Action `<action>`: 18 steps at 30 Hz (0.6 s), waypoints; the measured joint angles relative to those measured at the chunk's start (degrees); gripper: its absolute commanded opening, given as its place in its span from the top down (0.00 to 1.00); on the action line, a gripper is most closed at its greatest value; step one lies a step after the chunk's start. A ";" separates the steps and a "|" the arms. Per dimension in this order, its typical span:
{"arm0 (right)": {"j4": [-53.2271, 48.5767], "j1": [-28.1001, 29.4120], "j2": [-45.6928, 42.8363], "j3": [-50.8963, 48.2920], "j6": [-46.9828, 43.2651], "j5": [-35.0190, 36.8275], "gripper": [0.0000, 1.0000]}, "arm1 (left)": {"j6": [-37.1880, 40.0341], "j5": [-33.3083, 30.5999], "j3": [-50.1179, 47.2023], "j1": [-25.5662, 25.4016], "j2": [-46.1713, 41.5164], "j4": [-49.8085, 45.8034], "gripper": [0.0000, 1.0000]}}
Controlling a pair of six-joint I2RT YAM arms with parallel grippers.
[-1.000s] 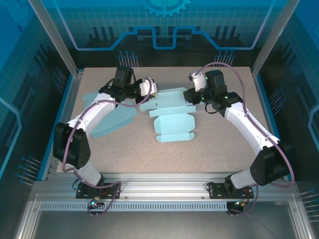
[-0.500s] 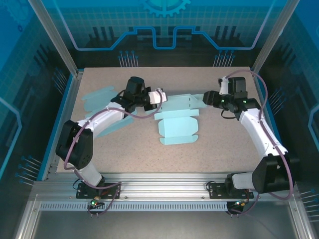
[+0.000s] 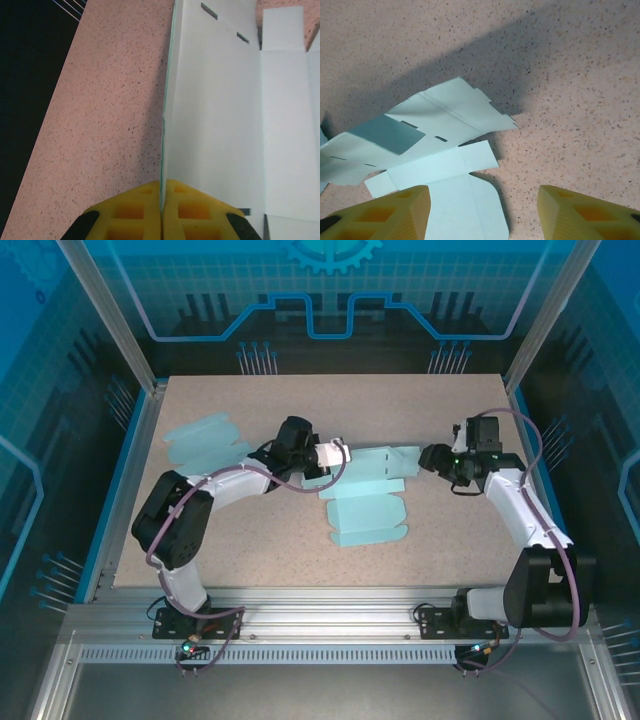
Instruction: Fold the paper box
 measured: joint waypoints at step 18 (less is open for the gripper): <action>3.48 4.13 5.49 5.33 1.70 -4.24 0.42 | 6.51 -13.11 -10.38 -4.09 3.45 30.36 1.00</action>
